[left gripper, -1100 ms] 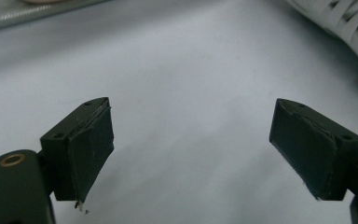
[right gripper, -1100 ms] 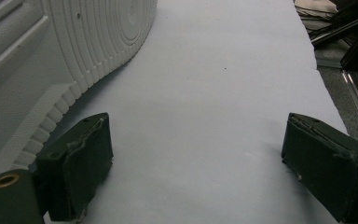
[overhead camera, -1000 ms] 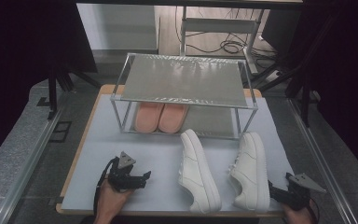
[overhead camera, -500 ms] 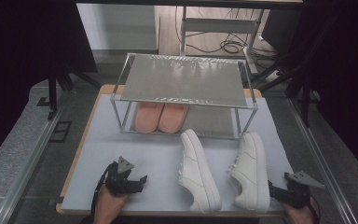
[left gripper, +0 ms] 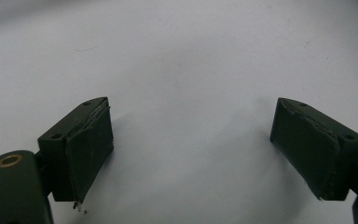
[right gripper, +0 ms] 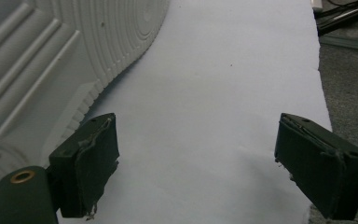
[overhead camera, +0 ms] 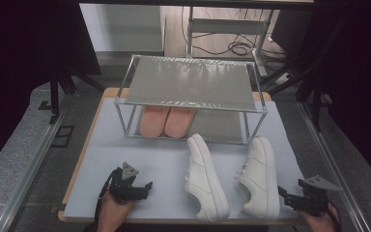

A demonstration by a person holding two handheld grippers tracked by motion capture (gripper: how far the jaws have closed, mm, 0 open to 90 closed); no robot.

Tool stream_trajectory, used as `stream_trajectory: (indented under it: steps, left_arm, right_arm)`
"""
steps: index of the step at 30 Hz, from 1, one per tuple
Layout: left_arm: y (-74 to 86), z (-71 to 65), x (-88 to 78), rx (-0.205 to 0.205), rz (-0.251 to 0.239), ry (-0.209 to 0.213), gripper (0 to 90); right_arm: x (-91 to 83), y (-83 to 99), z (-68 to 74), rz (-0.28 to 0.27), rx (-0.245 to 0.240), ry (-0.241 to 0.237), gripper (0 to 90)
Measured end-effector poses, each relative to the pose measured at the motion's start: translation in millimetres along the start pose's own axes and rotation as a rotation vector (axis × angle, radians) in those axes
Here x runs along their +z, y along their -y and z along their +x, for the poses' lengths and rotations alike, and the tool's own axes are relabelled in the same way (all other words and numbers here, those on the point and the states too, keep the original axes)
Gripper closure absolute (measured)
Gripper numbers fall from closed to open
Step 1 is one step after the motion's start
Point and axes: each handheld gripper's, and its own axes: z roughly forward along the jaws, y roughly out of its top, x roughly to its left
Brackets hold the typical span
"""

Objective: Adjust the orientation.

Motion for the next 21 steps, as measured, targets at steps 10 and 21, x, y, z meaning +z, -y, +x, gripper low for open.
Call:
stream_trajectory:
  steps: [10, 21]
  left_arm:
    - [0.1, 0.1, -0.1, -0.002, -0.001, -0.001, 13.4]
    - [0.2, 0.1, -0.1, -0.001, -0.001, -0.002, 13.5]
  right_arm:
    - [-23.1, -21.1, -2.5, 0.063, 0.001, -0.061, 29.9]
    - [-48.5, -55.0, 10.6, 0.032, -0.046, -0.173, 77.4]
